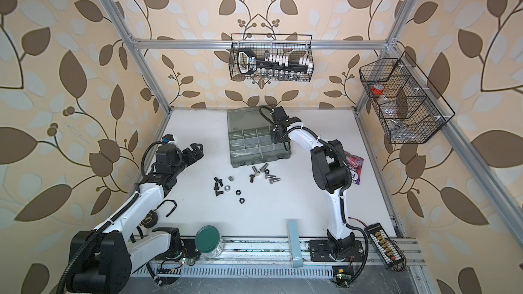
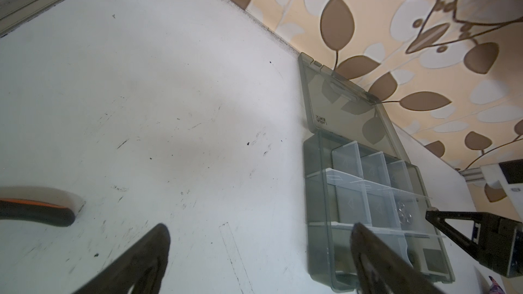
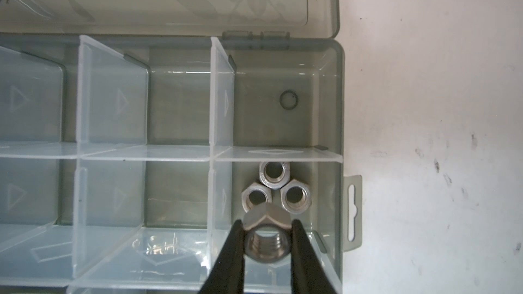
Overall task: Sort the screws and nuts into containers
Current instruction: Place the nut into the container.
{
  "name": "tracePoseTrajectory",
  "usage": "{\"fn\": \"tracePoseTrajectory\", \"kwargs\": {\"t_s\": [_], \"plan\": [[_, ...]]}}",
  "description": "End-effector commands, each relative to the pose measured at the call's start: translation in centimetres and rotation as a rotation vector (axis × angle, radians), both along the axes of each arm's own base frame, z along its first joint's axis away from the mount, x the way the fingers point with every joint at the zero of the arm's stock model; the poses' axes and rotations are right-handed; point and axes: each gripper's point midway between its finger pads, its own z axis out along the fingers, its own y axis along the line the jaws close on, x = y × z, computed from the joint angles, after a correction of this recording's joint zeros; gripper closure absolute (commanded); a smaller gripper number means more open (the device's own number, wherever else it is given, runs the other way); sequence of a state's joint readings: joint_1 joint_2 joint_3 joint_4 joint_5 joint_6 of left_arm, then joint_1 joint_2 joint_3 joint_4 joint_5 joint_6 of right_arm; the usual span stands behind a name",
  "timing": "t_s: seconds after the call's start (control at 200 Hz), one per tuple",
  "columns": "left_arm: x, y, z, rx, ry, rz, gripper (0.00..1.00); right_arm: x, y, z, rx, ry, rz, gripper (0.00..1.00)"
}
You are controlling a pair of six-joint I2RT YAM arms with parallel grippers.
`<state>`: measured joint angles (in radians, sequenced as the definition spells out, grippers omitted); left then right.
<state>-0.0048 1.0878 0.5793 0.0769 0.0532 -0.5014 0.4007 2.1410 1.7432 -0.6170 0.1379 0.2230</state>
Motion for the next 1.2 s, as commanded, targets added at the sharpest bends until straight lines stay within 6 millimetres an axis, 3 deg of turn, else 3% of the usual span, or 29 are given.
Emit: {"fn": "tracePoseTrajectory", "kwargs": {"t_s": [0.0, 0.17, 0.335, 0.485, 0.785, 0.995, 1.195], "plan": [[0.8, 0.1, 2.2, -0.011, -0.055, -0.002, 0.01, 0.3, 0.1, -0.2, -0.001, 0.003, 0.011, 0.87], [0.8, 0.0, 2.2, -0.012, -0.055, -0.003, 0.01, 0.3, 0.2, -0.6, -0.003, 0.009, 0.013, 0.84], [0.8, 0.0, 2.2, -0.011, -0.057, -0.003, 0.01, 0.3, 0.2, -0.7, -0.006, 0.012, 0.016, 0.70], [0.7, 0.1, 2.3, -0.012, -0.058, -0.002, 0.01, 0.3, 0.1, -0.3, -0.004, 0.008, 0.016, 0.63], [0.7, 0.1, 2.5, -0.012, -0.062, 0.001, 0.01, -0.7, 0.6, 2.4, 0.028, -0.026, 0.028, 0.62], [0.7, 0.2, 2.7, -0.013, -0.066, 0.009, 0.01, -3.6, 2.9, 5.5, 0.034, -0.089, 0.078, 0.62], [0.6, 0.4, 2.7, -0.012, -0.066, 0.017, 0.01, -8.4, 7.4, 7.3, 0.067, -0.133, 0.180, 0.61]]}}
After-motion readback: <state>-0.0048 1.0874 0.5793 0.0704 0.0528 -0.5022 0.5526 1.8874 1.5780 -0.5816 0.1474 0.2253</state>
